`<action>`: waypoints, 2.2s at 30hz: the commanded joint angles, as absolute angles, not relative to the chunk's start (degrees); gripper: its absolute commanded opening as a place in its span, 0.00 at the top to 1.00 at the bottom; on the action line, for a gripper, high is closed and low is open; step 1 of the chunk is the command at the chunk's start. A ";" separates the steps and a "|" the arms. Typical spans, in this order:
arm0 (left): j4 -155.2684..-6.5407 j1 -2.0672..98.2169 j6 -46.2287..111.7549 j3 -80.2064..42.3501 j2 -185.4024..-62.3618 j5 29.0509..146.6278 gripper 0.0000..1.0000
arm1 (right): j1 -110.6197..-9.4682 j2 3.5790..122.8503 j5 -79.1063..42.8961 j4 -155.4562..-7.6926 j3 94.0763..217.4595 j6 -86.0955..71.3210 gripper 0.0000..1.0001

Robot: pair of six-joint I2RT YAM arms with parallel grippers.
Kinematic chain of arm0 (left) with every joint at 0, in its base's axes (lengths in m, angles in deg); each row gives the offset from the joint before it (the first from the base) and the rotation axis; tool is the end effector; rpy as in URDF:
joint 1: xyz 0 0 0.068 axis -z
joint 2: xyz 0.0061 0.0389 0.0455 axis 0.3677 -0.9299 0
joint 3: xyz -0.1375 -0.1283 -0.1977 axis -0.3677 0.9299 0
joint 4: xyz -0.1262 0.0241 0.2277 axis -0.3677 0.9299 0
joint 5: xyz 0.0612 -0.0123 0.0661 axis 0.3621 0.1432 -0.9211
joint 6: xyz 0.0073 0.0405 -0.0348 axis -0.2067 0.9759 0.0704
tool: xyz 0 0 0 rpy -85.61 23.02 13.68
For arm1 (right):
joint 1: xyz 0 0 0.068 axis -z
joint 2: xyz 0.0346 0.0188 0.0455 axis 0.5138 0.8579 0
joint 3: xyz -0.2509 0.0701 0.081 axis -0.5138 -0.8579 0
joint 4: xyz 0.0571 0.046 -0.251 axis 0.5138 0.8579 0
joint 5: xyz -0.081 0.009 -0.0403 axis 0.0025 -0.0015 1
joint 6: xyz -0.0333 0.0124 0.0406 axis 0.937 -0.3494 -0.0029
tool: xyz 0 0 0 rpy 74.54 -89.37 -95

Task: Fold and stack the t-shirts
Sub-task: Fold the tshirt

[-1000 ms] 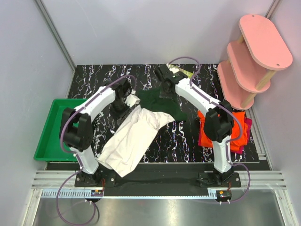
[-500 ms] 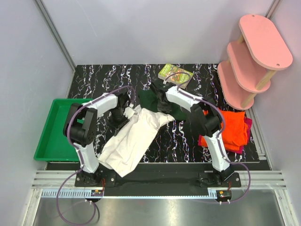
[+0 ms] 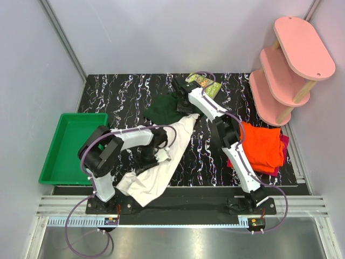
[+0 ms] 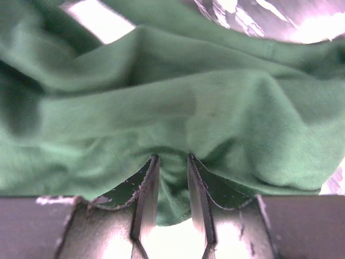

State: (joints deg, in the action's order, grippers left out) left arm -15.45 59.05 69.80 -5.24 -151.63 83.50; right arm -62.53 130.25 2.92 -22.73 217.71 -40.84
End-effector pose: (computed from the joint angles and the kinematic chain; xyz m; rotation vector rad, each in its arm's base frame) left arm 0.2069 -0.1616 0.1370 -1.4596 -2.4144 0.0493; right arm 0.4585 0.2725 0.1650 0.2616 2.7116 0.0236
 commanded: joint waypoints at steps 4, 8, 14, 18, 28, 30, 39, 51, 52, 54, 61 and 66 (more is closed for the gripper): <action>-15.17 67.71 67.20 -8.54 -153.24 88.10 0.78 | -60.98 140.51 -2.54 -17.39 234.91 -38.19 0.64; -13.07 69.04 66.49 -14.24 -155.70 90.64 0.78 | -59.13 141.13 -7.82 -19.24 234.73 -38.46 0.64; -11.04 70.97 64.56 -21.10 -159.74 94.25 0.78 | -58.52 141.39 -12.39 -22.67 236.05 -36.08 0.62; -11.21 71.32 63.33 -23.40 -160.98 91.89 0.80 | -58.08 140.08 -12.15 -23.46 235.97 -35.73 0.62; -10.60 57.45 63.24 -34.54 -147.45 90.90 0.69 | -58.16 119.19 2.97 -28.29 231.39 -31.34 0.48; -10.86 52.63 63.24 -36.40 -144.99 92.32 0.65 | -58.51 115.66 5.60 -28.38 228.34 -30.72 0.43; -18.68 42.15 60.96 -43.85 -154.69 95.04 0.61 | -67.38 93.00 8.96 -36.18 191.45 -29.30 0.47; -19.65 41.17 57.26 -69.44 -177.58 99.35 0.67 | -79.96 91.20 11.51 -44.64 171.36 -40.12 0.59; -19.91 41.17 57.00 -70.76 -179.85 99.35 0.66 | -80.66 91.73 11.07 -44.55 171.54 -40.47 0.59; -19.83 41.17 56.21 -75.41 -182.58 99.53 0.64 | -81.10 92.96 10.72 -44.64 171.63 -41.96 0.59; -18.07 41.44 56.12 -84.56 -192.08 97.77 0.61 | -81.63 94.11 8.96 -44.73 168.91 -45.04 0.59; -15.26 41.70 57.79 -85.71 -195.60 94.88 0.62 | -81.81 92.61 9.49 -44.73 166.97 -45.48 0.59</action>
State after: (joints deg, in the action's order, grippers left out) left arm -18.05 41.52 56.57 -83.55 -193.16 96.94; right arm -81.20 94.16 8.85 -43.63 168.14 -43.58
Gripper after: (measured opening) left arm 0.388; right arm 0.415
